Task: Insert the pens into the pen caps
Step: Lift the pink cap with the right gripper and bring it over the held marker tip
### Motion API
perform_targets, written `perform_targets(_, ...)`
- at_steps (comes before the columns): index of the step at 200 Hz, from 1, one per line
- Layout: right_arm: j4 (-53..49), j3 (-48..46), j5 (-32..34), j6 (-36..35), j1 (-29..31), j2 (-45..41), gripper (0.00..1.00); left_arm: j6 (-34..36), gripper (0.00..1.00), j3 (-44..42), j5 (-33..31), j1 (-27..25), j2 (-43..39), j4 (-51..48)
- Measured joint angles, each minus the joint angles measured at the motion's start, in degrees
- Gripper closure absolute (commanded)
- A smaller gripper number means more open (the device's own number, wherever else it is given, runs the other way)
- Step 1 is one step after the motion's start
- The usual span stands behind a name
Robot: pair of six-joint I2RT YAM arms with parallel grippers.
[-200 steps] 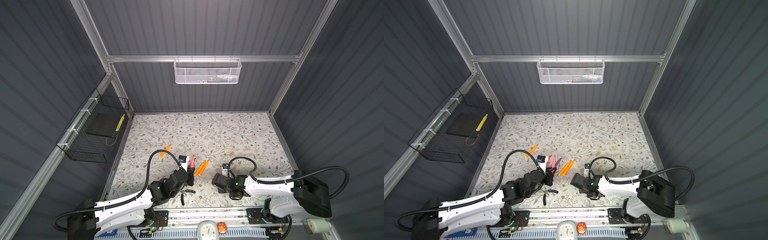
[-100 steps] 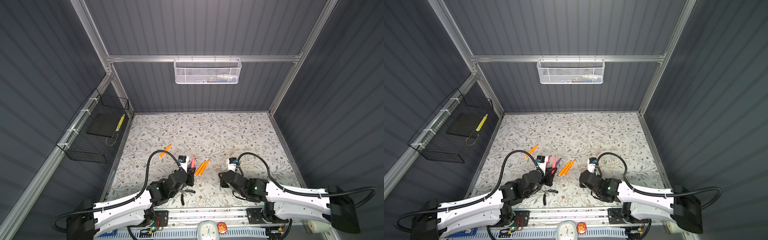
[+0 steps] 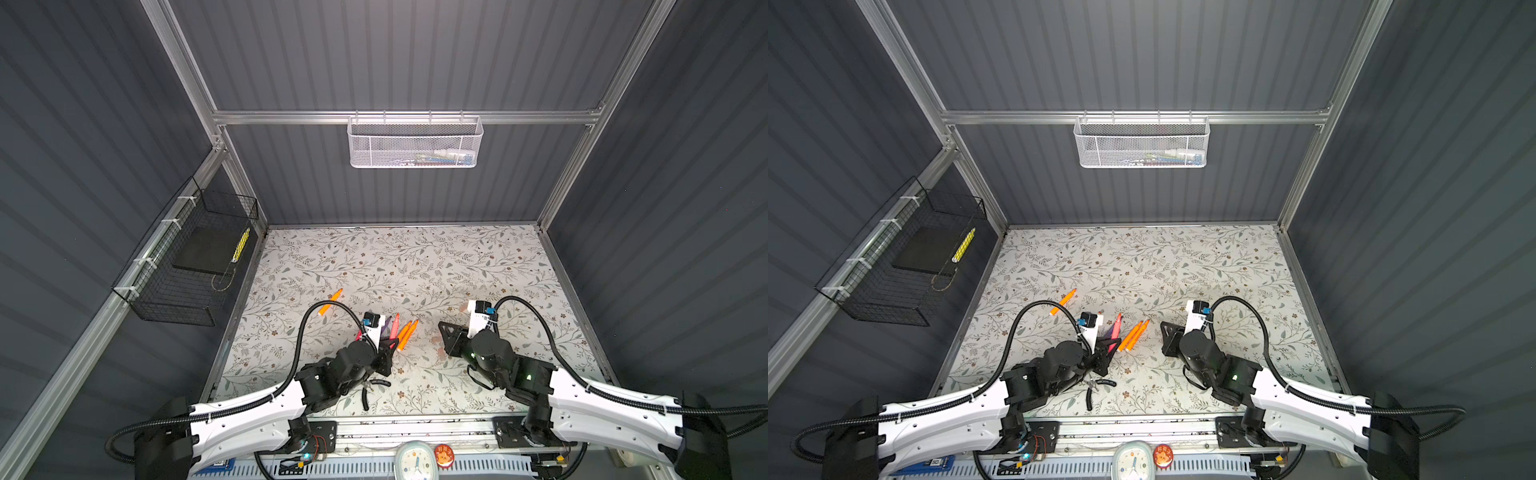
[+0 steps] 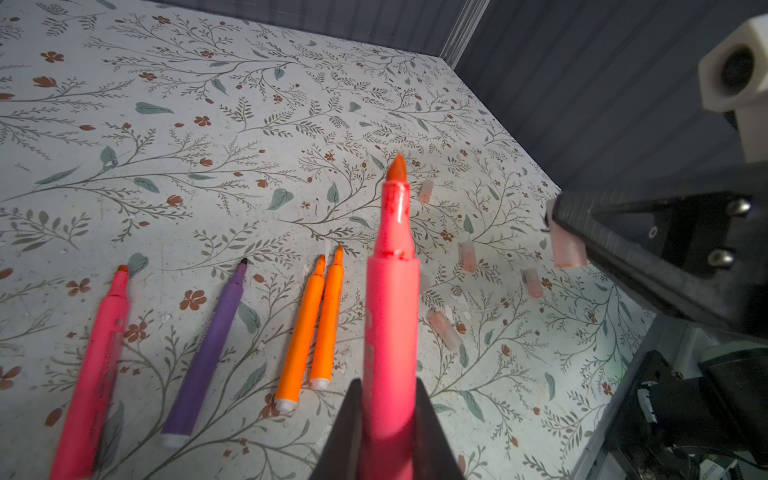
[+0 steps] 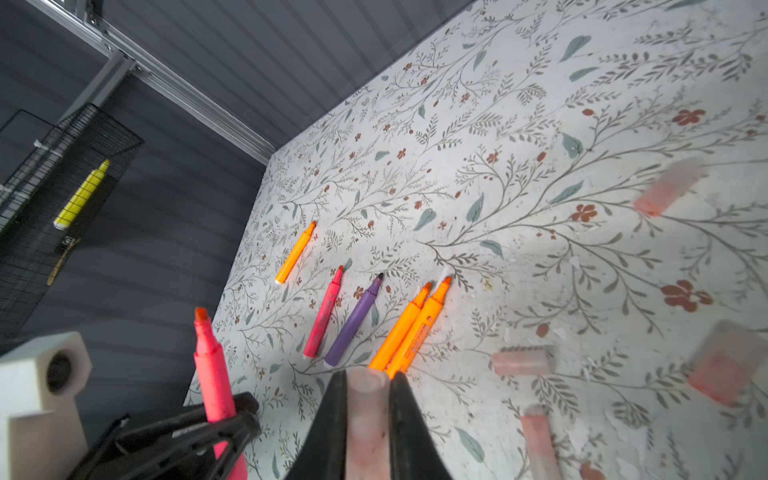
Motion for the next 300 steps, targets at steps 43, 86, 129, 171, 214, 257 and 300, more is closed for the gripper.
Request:
perform_targets(43, 4.33, 2.08, -1.31, -0.9, -1.27, 2.54, 0.96, 0.85, 1.0, 0.0, 1.49, 0.0, 1.62, 1.84)
perform_targets(86, 7.43, 3.28, -2.82, -0.85, -1.27, 6.78, 0.98, 0.92, 1.0, -0.02, 3.41, 0.0, 2.84, 4.04)
perform_targets(129, 13.62, 2.27, -4.31, -0.17, -1.27, 7.93, 1.0, 1.05, 1.0, -0.07, 4.55, 0.0, 3.65, 5.73)
perform_targets(171, 18.32, 2.19, -5.44, 0.46, -1.27, 10.73, 1.0, 1.05, 1.0, -0.37, 5.64, 0.0, 3.96, 7.34)
perform_targets(214, 21.79, 2.19, -5.16, 0.44, -1.27, 12.35, 0.99, 1.03, 1.0, -0.46, 7.15, 0.0, 5.55, 9.38)
perform_targets(257, 22.97, 3.02, -4.66, 0.44, -1.27, 15.17, 0.99, 0.98, 1.0, -0.48, 8.61, 0.0, 7.17, 10.8)
perform_targets(300, 23.32, 3.82, -4.52, 0.42, -1.27, 17.11, 0.99, 0.79, 1.0, -0.48, 9.03, 0.0, 7.69, 11.52)
